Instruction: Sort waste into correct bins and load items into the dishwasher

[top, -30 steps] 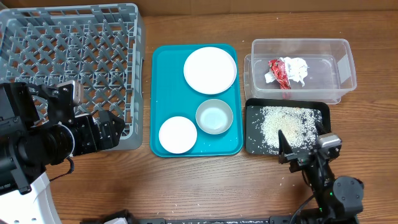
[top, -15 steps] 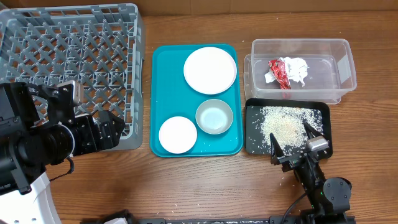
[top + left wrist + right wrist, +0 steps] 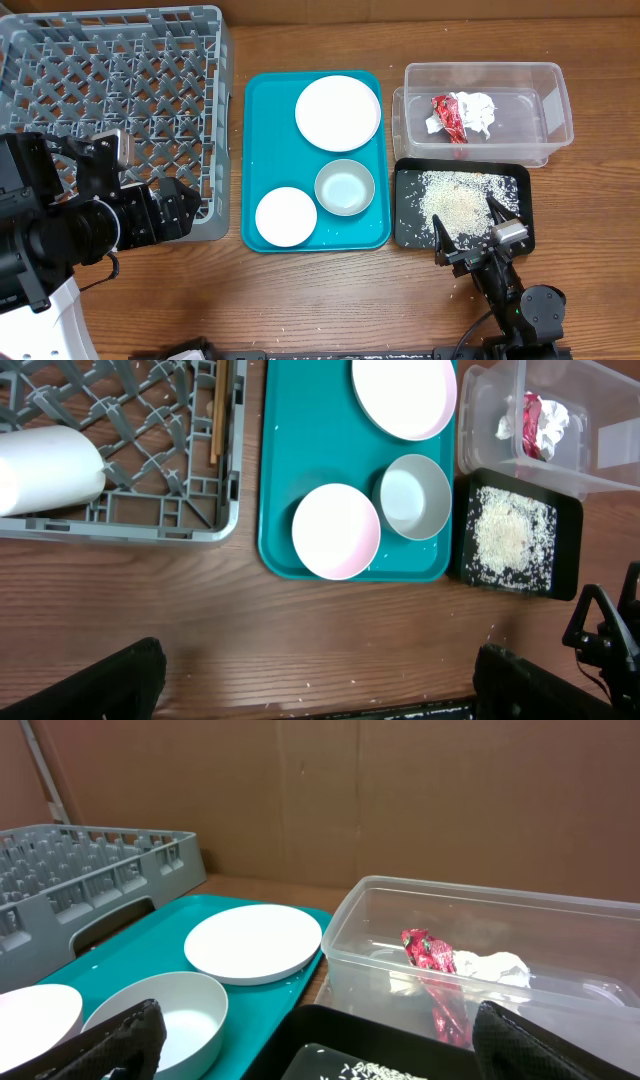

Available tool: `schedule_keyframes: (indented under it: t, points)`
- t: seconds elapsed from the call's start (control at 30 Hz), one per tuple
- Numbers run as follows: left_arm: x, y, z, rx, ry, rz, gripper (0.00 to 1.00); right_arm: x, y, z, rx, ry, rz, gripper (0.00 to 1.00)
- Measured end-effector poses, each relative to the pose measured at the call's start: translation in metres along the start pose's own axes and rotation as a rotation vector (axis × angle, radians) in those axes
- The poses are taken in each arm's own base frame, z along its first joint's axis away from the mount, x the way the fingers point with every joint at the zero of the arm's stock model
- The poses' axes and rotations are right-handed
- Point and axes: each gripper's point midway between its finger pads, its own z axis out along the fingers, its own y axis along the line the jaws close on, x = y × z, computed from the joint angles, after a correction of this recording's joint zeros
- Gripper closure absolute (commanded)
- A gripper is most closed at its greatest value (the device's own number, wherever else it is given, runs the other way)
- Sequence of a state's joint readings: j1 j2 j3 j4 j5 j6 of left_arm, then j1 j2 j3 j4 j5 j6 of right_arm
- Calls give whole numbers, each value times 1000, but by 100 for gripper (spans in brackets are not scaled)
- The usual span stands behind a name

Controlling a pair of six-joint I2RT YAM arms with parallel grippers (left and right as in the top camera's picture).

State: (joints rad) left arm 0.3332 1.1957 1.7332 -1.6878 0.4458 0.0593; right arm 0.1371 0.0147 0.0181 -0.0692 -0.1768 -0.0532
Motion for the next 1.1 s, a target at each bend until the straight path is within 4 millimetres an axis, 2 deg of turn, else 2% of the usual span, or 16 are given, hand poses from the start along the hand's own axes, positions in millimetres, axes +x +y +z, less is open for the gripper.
schedule_keyframes:
  t: [0.13, 0.27, 0.4, 0.53, 0.67, 0.73, 0.9, 1.0, 1.1]
  points:
    - [0, -2, 0, 11, -1, -31, 0, 0, 0, 0, 0, 0, 0, 0]
    - [-3, -6, 0, 33, -11, -143, 0, 0, 0, 0, 0, -1, 1, 0]
    - [-18, -11, 0, 67, -59, -239, 16, 0, 0, 0, 0, -1, 0, 0]
    - [-12, -32, 17, 92, 27, -209, 20, 0, 0, 0, 0, 0, 1, 0]
    - [10, -64, 55, 36, 185, -59, 19, 0, 0, 0, 0, -1, 1, 0]
    - [17, -80, 78, -13, 228, 29, 11, 0, 0, 0, 0, -1, 0, 0]
    - [17, -120, 143, -141, 215, 198, 16, 0, 0, 0, -1, -1, 1, 0]
    - [11, -129, 180, -203, 197, 225, 17, 0, 0, 0, -1, -1, 1, 0]
    - [6, -124, 215, -271, 205, 204, 21, 0, 0, 0, -2, -1, 0, 0]
